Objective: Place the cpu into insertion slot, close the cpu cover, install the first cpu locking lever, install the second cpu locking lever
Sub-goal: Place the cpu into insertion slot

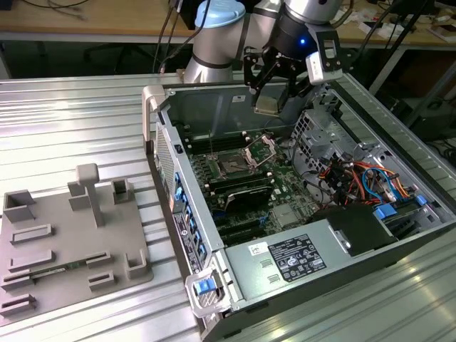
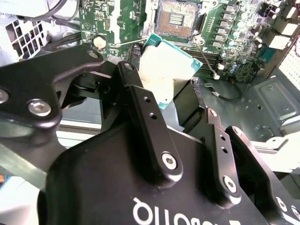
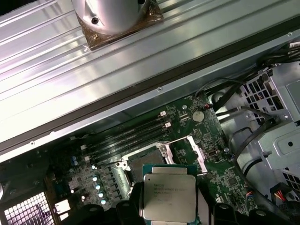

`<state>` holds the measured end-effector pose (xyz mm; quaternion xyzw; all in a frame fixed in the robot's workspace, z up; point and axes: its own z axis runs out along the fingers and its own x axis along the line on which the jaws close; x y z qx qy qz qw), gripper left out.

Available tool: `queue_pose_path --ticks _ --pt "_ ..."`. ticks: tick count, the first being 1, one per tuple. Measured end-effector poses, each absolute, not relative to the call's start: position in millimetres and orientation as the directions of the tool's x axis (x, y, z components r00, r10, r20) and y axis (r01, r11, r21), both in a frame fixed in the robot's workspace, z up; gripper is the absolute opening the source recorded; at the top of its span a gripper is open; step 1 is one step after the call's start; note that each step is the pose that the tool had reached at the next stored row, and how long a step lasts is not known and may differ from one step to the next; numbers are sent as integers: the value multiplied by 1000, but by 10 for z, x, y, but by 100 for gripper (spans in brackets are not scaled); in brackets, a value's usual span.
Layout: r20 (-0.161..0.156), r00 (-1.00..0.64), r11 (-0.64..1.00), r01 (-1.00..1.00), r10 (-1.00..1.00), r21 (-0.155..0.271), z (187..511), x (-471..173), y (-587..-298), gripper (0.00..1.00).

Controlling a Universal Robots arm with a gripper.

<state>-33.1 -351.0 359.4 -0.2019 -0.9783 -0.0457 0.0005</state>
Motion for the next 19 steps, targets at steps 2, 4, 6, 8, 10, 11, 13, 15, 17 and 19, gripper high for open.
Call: queue_pose_path --ticks 2,4,6,8,10,11,13,15,17,19 --pt "19 -914 910 406 406 89 3592 -338 -3509 55" --pt "19 -909 904 417 417 89 3590 -345 -3509 55" --pt "19 -900 896 436 436 89 3587 -357 -3510 55" --pt "19 -893 889 450 450 89 3585 -374 -3510 55" --pt "19 -887 883 461 461 89 3583 -390 -3509 55" --pt "19 -884 880 467 467 89 3582 -398 -3510 55" --pt "19 -879 875 476 476 89 3580 -410 -3510 55" --pt "19 -875 871 483 483 89 3578 -420 -3509 55" --pt "19 -871 867 491 491 89 3575 -432 -3509 55" --pt "19 -865 861 500 501 89 3571 -443 -3509 55"
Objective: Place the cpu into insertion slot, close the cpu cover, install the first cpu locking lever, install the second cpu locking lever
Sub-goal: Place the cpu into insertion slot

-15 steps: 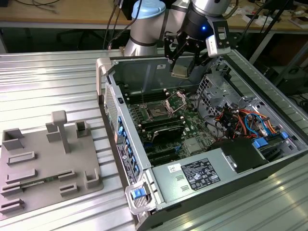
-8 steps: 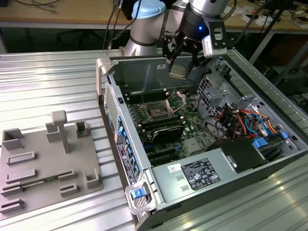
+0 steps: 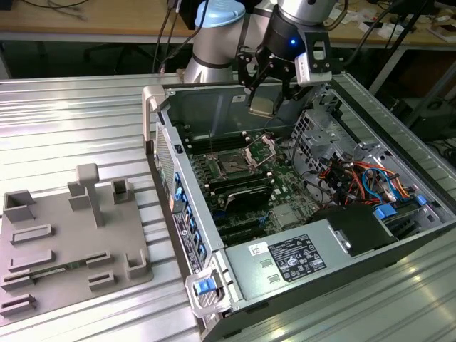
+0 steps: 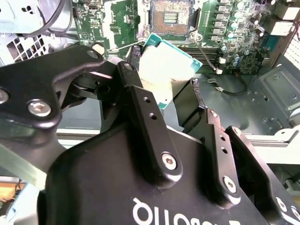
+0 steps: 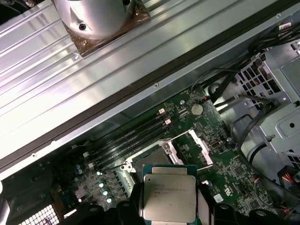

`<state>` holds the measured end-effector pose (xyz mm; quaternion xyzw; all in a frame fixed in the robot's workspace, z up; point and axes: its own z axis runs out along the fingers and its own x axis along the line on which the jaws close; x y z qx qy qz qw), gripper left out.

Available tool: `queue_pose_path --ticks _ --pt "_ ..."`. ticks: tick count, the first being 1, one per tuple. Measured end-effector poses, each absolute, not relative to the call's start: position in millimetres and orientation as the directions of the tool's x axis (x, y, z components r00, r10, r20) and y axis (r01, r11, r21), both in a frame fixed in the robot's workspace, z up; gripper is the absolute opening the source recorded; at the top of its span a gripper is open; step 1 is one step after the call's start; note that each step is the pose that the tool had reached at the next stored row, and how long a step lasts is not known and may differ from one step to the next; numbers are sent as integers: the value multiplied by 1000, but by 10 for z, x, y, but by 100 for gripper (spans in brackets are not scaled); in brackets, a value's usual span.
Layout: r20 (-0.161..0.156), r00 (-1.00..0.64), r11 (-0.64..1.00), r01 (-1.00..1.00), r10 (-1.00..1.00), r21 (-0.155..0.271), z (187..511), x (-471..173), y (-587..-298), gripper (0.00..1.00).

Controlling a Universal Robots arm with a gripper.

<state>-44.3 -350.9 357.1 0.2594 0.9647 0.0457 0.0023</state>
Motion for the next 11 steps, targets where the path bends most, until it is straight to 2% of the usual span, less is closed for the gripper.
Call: queue_pose_path --ticks 11 --pt "19 -796 792 604 605 89 3537 -452 -3510 55"
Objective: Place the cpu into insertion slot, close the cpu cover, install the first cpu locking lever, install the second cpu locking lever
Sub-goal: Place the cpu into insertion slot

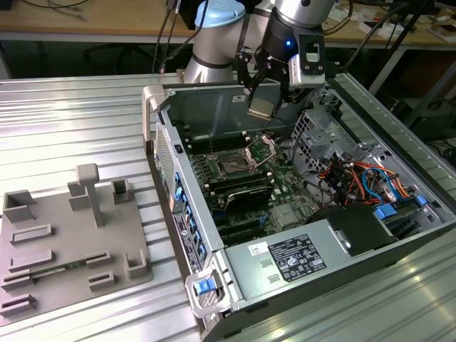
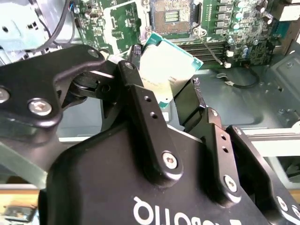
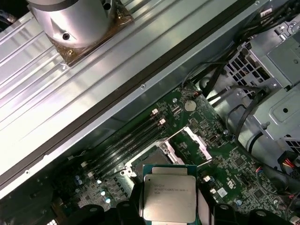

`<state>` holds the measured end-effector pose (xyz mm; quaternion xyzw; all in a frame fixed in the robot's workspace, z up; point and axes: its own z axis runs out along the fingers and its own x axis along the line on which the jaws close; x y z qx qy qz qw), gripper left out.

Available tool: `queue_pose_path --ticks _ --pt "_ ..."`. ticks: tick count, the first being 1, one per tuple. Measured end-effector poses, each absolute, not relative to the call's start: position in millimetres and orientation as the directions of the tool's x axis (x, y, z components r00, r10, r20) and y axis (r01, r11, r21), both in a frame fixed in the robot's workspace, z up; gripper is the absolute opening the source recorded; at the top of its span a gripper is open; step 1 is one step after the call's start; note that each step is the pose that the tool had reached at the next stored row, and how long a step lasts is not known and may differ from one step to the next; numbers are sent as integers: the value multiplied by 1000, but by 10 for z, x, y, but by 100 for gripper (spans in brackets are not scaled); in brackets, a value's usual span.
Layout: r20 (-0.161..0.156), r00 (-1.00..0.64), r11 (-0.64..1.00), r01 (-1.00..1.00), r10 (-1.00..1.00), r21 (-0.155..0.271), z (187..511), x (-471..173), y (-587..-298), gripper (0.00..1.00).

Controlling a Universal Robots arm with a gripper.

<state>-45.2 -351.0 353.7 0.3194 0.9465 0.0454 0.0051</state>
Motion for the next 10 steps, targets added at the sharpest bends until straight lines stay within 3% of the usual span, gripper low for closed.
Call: queue_pose_path --ticks 10 --pt "19 -715 711 698 699 89 3510 -460 -3510 55"
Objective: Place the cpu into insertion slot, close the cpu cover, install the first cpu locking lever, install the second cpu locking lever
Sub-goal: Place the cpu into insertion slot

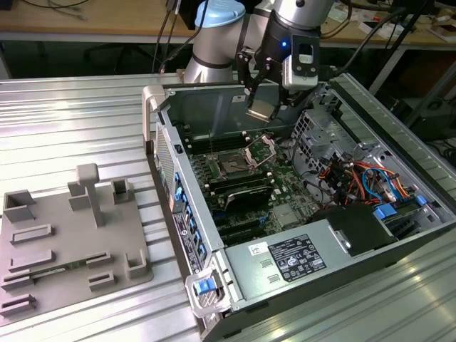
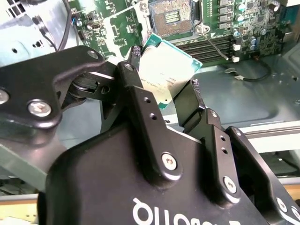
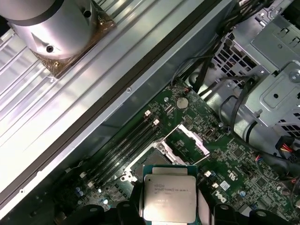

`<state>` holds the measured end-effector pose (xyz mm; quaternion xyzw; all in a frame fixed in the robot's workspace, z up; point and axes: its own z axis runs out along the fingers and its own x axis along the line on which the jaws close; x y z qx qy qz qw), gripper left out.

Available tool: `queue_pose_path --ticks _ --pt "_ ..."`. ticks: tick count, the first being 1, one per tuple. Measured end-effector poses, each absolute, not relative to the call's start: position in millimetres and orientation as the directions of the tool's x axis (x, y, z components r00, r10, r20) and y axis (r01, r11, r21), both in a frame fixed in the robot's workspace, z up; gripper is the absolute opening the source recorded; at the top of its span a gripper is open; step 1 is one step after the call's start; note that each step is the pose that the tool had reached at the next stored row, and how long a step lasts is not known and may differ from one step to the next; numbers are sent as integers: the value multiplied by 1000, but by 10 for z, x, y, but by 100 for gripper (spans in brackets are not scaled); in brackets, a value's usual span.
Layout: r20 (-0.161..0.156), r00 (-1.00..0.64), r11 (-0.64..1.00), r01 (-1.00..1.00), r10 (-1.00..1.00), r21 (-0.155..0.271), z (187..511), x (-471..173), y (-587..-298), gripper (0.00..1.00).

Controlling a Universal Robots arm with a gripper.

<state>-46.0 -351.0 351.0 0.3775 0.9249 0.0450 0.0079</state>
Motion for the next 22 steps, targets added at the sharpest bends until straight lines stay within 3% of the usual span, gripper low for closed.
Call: queue_pose_path --ticks 14,22 --pt "19 -543 540 837 839 89 3455 -470 -3510 55" --pt "19 -532 528 844 847 89 3453 -476 -3510 55"
